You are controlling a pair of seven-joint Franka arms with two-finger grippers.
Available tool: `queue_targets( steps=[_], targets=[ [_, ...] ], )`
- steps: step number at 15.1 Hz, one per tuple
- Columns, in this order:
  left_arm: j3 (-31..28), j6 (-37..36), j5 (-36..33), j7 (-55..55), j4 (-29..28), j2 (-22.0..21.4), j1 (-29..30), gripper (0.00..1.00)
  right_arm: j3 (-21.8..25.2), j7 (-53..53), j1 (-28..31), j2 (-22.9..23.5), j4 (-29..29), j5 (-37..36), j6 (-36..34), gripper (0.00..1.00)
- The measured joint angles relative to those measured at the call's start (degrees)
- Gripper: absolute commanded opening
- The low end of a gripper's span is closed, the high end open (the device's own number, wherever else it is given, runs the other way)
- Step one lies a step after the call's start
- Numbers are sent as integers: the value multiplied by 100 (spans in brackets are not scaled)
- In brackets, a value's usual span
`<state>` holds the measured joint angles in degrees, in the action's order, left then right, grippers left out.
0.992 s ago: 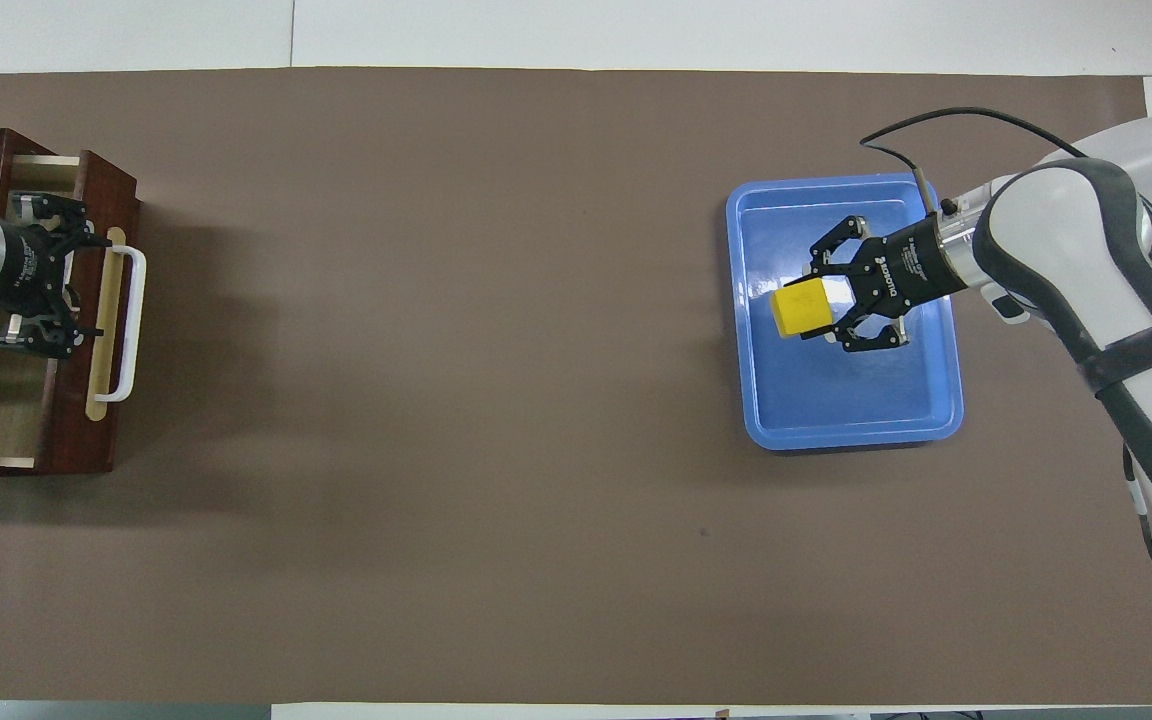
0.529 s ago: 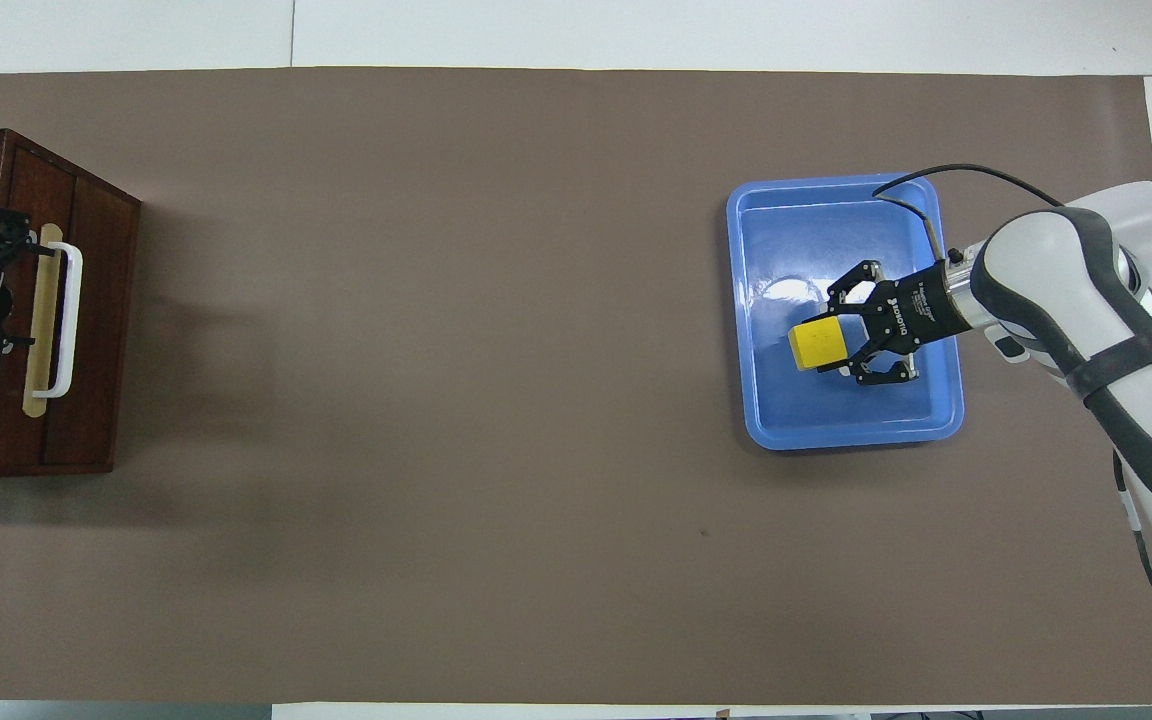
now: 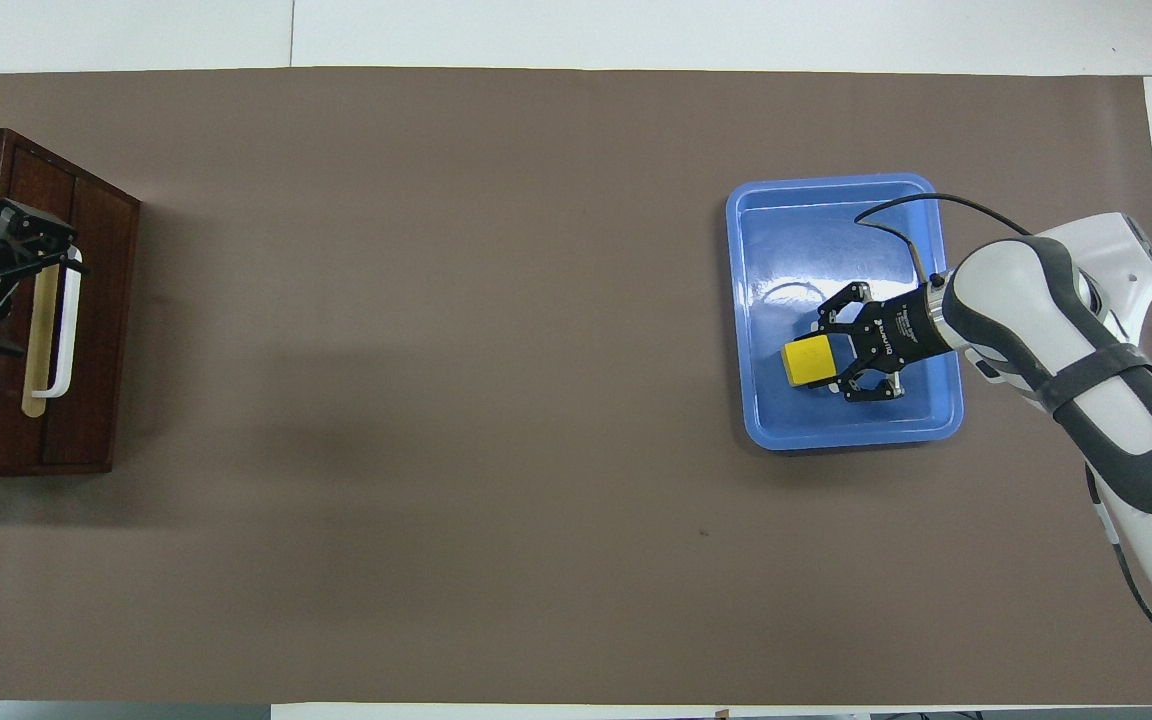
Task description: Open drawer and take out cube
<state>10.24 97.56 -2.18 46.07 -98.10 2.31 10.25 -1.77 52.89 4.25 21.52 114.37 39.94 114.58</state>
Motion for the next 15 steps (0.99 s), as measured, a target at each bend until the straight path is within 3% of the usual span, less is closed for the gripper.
queue_targets(
  steps=[4, 5, 6, 10, 15],
  targets=[
    [8, -752, 43, -1378, 444, -119, -343, 100, 1, 0, -2, -44, 102, 59, 43, 0],
    [11, -844, 44, -1519, 448, -116, -462, 100, 1, 0, -2, -59, 121, 60, 44, 31],
    [13, -930, 46, -1741, 444, -108, -570, 100, 1, 0, -3, -66, 130, 60, 46, 99],
    [-125, -985, 133, -3002, 399, -85, -883, 100, -13, -37, -32, -81, 119, 60, 49, 100],
    [-279, -1167, 290, -3260, 415, -152, -999, 100, -18, -37, -106, -225, 52, 60, 29, 100]
  ],
)
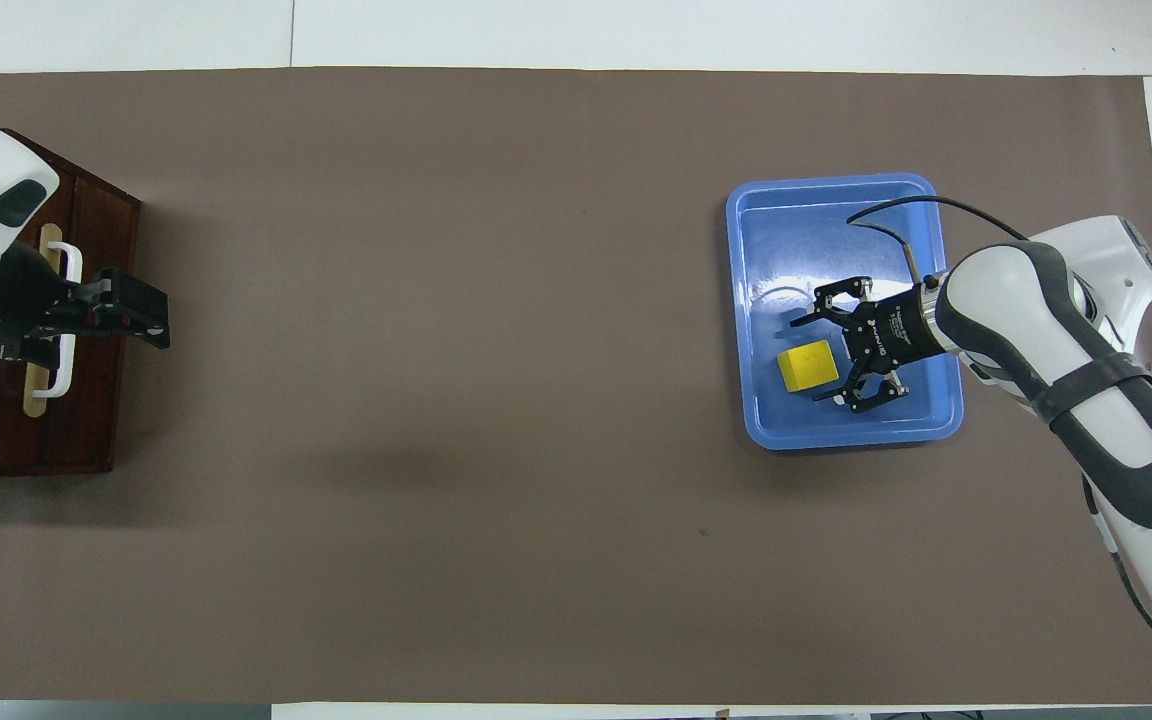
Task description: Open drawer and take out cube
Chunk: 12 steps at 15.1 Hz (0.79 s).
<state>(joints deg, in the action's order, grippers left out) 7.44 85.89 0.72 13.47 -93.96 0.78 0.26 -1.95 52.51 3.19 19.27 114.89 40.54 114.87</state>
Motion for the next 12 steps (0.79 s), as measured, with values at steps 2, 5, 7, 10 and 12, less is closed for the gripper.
queue_targets(
  steps=[2, 5, 7, 10, 12],
  targets=[
    [7, -31, 3, -28, -16, -122, -6, 100, 1, 25, 1, -162, -83, 0, -131, 100],
    [8, -49, 3, -55, -15, -172, -8, 100, 4, 286, 1, -609, -294, -25, -475, 100],
    [12, -63, 3, -106, -15, -172, -9, 100, 6, 404, 4, -934, -421, -100, -630, 100],
    [-2, -51, 3, -877, -13, -173, -7, 100, 16, 480, 13, -1338, -799, -530, -1117, 100],
    [-29, -12, 3, -1233, -13, -172, -2, 100, 10, 480, 12, -1461, -1147, -1060, -1456, 100]
  ],
)
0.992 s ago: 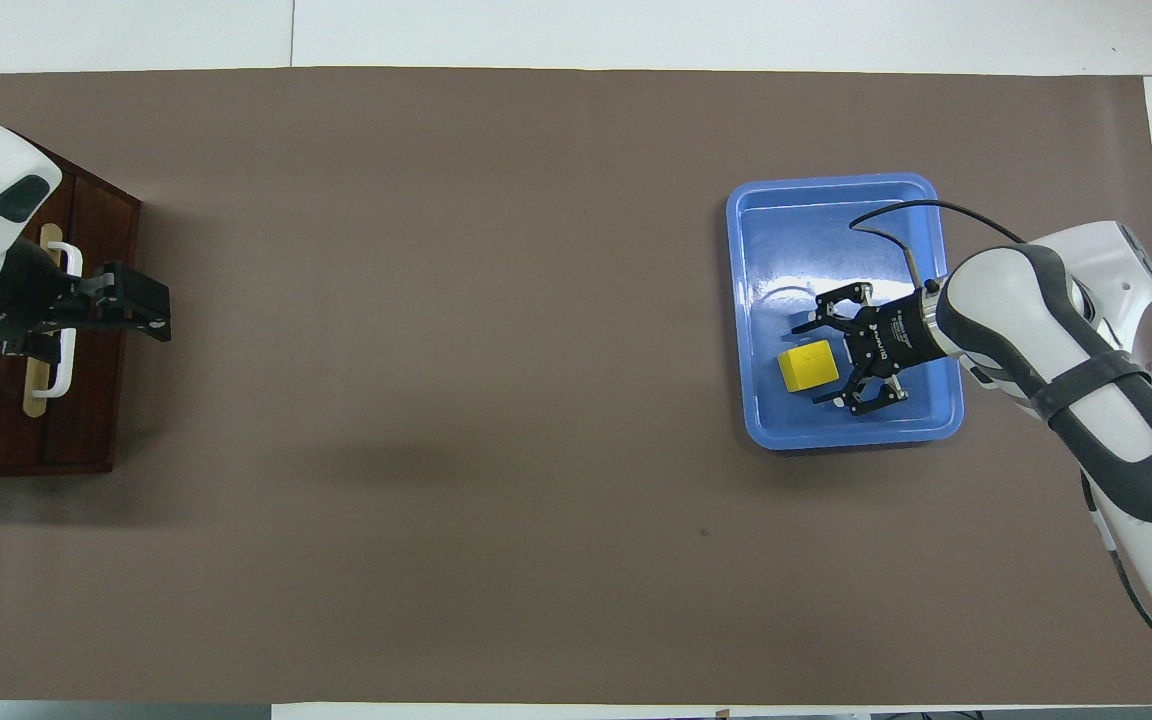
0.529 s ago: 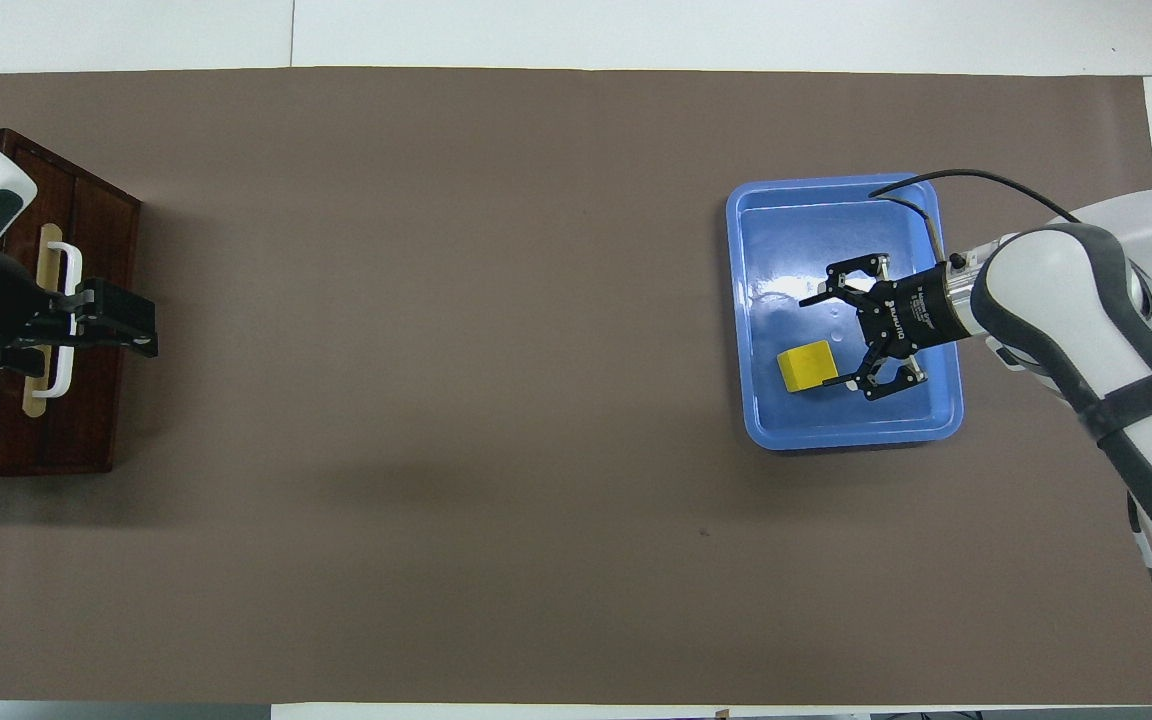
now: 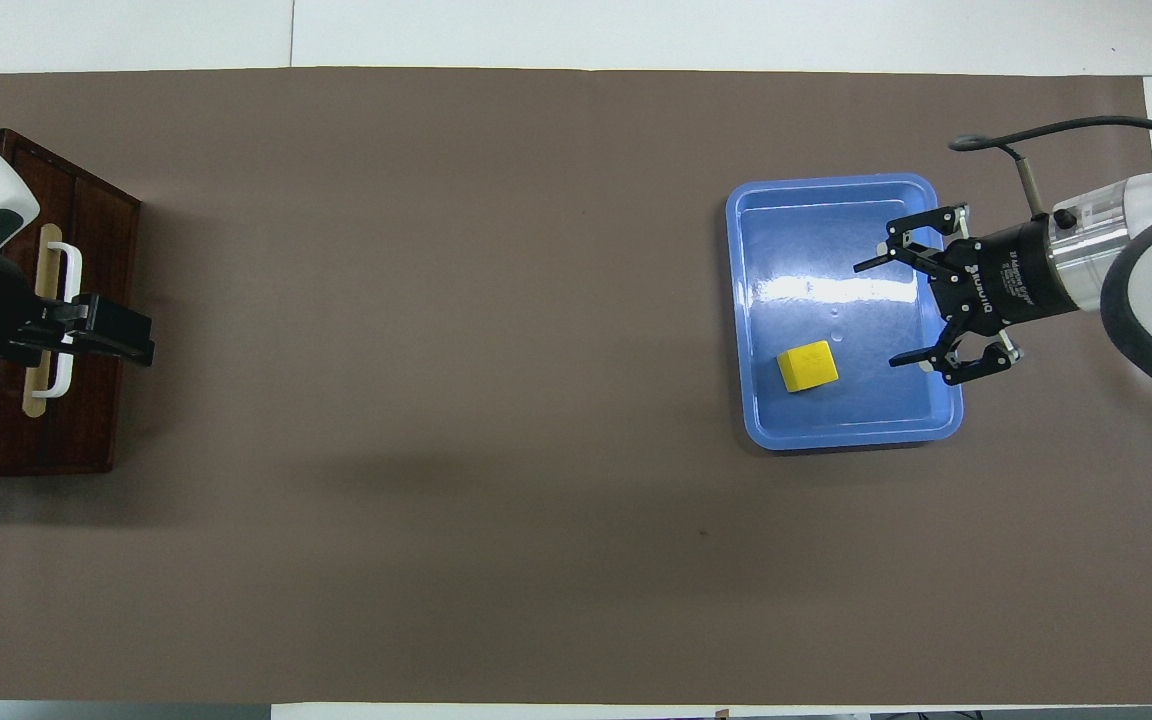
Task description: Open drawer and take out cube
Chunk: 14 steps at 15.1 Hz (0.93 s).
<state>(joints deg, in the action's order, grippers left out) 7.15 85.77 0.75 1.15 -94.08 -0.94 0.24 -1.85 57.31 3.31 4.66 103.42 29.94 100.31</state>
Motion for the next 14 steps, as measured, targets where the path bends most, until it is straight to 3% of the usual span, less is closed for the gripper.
queue_targets(
  steps=[4, 9, 14],
  targets=[
    [12, 261, 0, -111, 7, 0, -7, 100, -63, -514, -10, -81, -565, -722, -577, 100],
    [13, 315, 0, -144, 12, 0, -7, 100, -73, -2635, -7, -383, -784, -1659, -1067, 100],
    [38, 315, 0, -151, 12, 0, -17, 100, -21, -5312, 15, -646, -908, -2533, -1109, 100]
  ],
)
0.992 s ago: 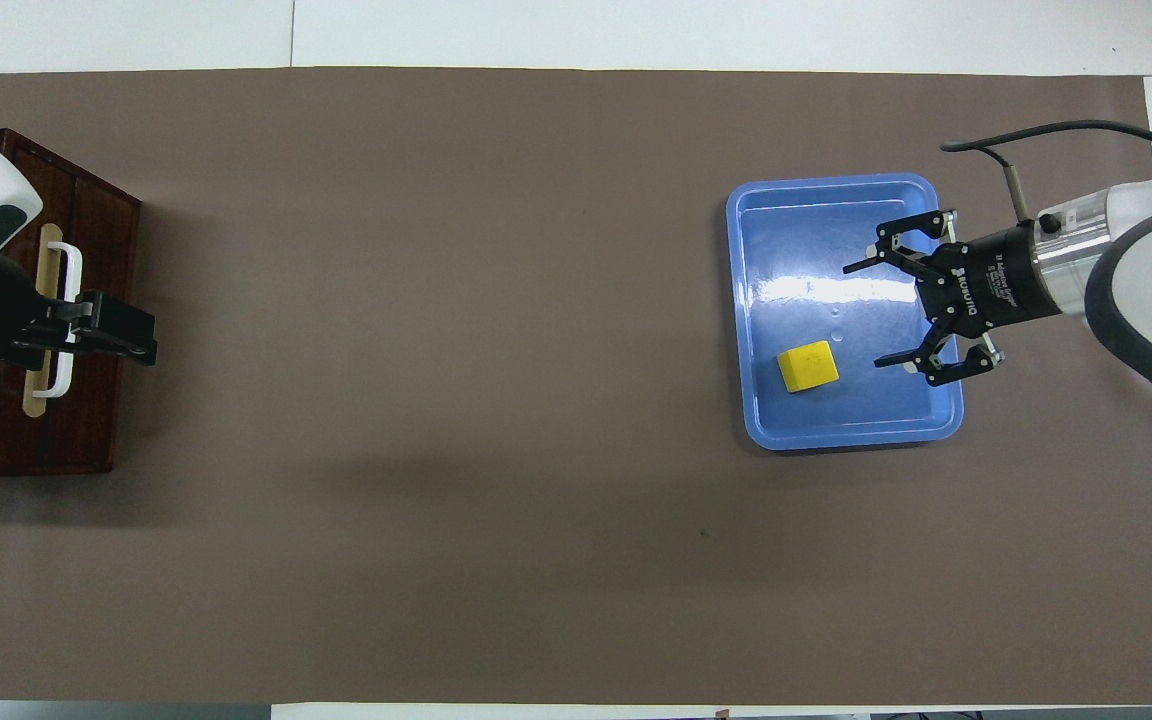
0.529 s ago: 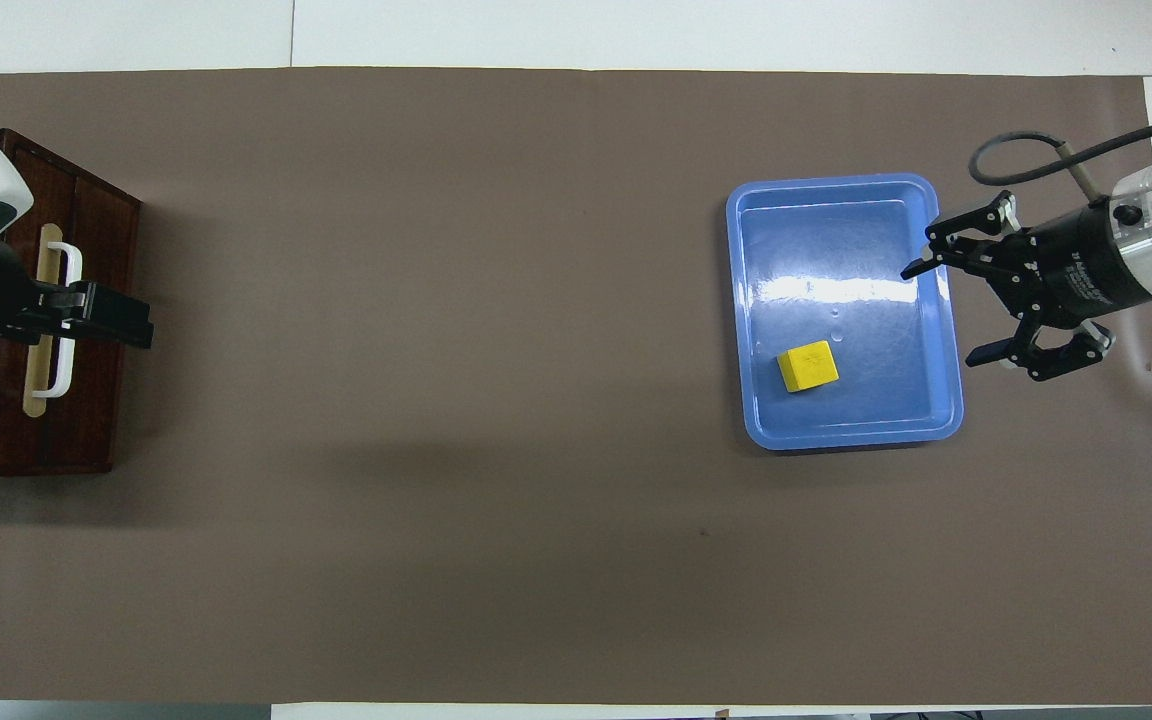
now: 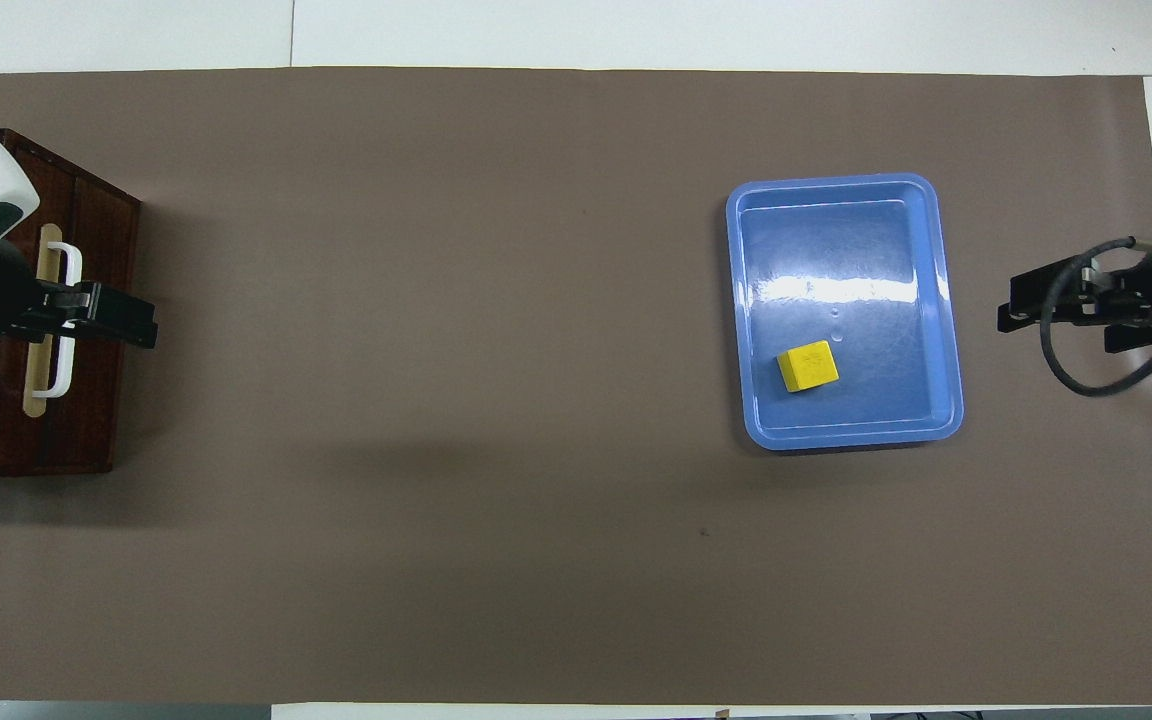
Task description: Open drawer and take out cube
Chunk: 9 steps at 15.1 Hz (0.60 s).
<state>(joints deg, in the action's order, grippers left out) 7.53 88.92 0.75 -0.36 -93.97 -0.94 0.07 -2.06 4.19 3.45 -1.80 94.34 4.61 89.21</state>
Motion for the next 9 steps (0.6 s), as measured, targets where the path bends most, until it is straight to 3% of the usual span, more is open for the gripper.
queue_targets(
  steps=[4, 9],
  targets=[
    [-1, 0, 0, -3, 0, 0, -1, 100, 5, -994, 0, -3, -381, -271, -83, 100],
    [-2, 0, -1, -10, 0, 0, -1, 100, 7, -1203, 3, 110, -382, -293, -101, 100]
  ],
)
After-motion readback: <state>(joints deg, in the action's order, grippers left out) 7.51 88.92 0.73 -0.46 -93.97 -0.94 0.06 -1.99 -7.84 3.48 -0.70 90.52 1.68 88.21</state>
